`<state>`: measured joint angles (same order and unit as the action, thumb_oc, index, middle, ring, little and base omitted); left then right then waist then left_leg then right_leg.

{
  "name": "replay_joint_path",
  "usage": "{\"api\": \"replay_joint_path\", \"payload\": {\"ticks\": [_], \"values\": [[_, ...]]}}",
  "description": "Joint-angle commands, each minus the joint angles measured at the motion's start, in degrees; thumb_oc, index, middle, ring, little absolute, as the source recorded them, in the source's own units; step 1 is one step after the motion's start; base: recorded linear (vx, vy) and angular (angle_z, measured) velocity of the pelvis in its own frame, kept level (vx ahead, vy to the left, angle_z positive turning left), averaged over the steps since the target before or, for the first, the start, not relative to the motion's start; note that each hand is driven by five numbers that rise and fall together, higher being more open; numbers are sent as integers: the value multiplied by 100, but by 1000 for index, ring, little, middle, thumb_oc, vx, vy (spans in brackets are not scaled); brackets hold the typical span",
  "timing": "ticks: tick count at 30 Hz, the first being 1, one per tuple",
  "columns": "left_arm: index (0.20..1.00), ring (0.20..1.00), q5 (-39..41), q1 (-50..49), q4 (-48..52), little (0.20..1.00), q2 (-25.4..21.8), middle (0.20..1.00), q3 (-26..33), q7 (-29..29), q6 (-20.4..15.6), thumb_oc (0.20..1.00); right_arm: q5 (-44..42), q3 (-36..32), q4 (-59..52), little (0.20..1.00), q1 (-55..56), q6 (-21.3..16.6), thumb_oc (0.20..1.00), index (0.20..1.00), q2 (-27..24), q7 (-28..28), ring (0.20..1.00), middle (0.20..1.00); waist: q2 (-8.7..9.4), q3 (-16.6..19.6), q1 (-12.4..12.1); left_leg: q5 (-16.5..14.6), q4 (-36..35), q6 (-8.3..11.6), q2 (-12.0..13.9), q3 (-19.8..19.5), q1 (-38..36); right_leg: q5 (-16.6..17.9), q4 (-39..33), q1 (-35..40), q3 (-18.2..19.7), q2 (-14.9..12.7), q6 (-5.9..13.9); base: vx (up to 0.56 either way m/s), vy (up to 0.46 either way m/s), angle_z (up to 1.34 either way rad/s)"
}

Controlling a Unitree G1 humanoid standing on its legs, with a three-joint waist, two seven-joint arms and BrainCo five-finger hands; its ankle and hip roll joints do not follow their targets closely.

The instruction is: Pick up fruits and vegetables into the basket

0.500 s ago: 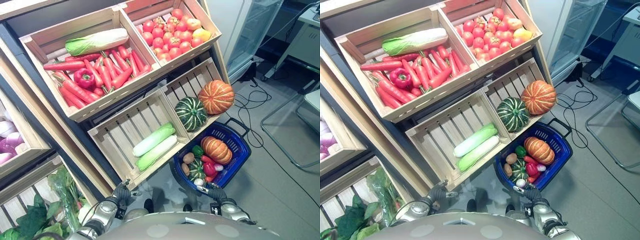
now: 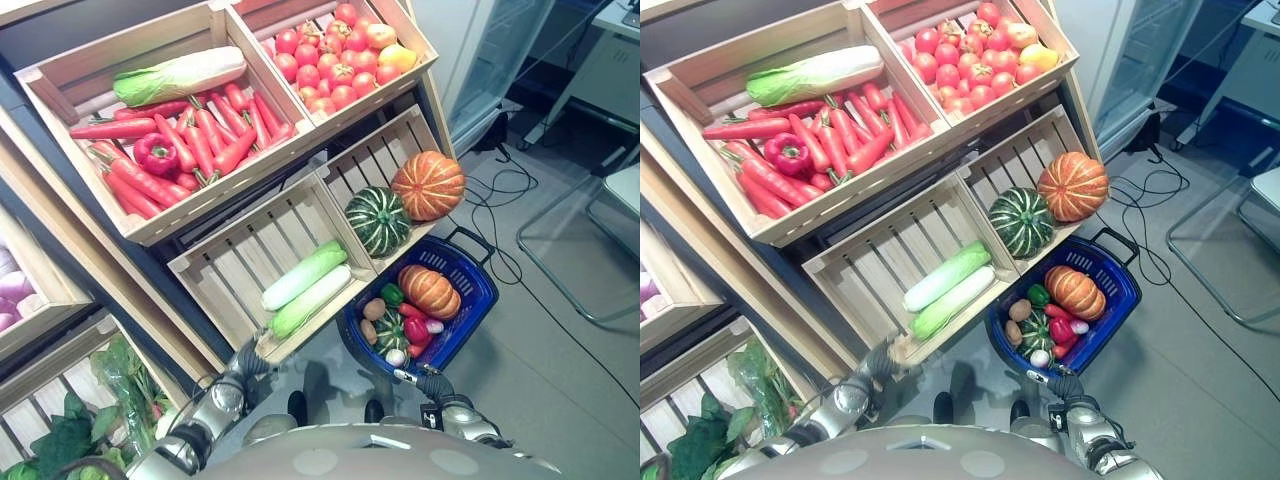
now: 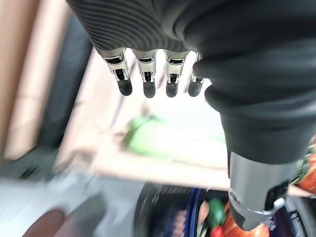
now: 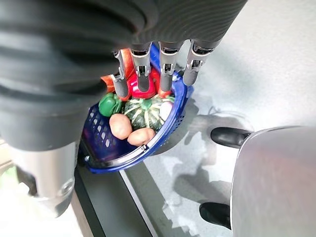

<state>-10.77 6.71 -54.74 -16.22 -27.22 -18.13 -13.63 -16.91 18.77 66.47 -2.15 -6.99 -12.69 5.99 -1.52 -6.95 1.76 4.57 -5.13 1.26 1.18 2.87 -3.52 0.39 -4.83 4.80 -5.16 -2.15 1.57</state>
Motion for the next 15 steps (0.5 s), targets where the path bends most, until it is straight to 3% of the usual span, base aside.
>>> {"api": "replay_joint_path", "payload": {"ticks": [1, 4, 8, 14, 15], "values": [[1000, 1000, -353, 769, 51, 1000, -107, 1000, 68, -675, 1, 1000, -242, 225, -70, 1000, -304, -176, 1000, 1000, -49, 103, 1000, 1000, 120, -383, 46, -627, 204, -207, -172, 12, -12, -247, 665, -329, 70, -30, 247, -137, -2, -8], [1000, 1000, -501, 1358, 156, 1000, -152, 1000, 82, -1413, 240, 1000, -498, 324, -193, 1000, -564, -316, 1000, 1000, -131, 209, 1000, 1000, 108, -799, 93, -700, 679, -216, -173, 84, 437, -410, 1193, -820, 73, 13, 170, -229, 9, -6], [1000, 1000, -714, 1952, 43, 1000, -231, 1000, 17, -2255, 548, 1000, -837, 404, -394, 1000, -829, -479, 1000, 1000, -326, 312, 1000, 1000, 162, -1405, 151, -814, 1851, -67, -128, 83, 1396, -553, 2073, -1581, 90, -22, 68, -215, -2, -5], [1000, 1000, -564, 2247, -126, 1000, -301, 1000, -17, -2564, 631, 1000, -931, 477, -524, 1000, -992, -548, 1000, 1000, -413, 334, 1000, 1000, 198, -1609, 223, -861, 2254, -6, -88, 132, 1829, -630, 2333, -1901, 144, -10, 4, -84, 7, -3], [1000, 1000, -338, 2687, -352, 1000, -445, 1000, 14, -2878, 600, 1000, -1052, 585, -672, 1000, -1201, -750, 1000, 1000, -485, 386, 1000, 1000, 270, -1868, 296, -939, 2775, 36, -80, 113, 2435, -730, 2704, -2370, 150, 2, -76, -182, 14, -9]]}}
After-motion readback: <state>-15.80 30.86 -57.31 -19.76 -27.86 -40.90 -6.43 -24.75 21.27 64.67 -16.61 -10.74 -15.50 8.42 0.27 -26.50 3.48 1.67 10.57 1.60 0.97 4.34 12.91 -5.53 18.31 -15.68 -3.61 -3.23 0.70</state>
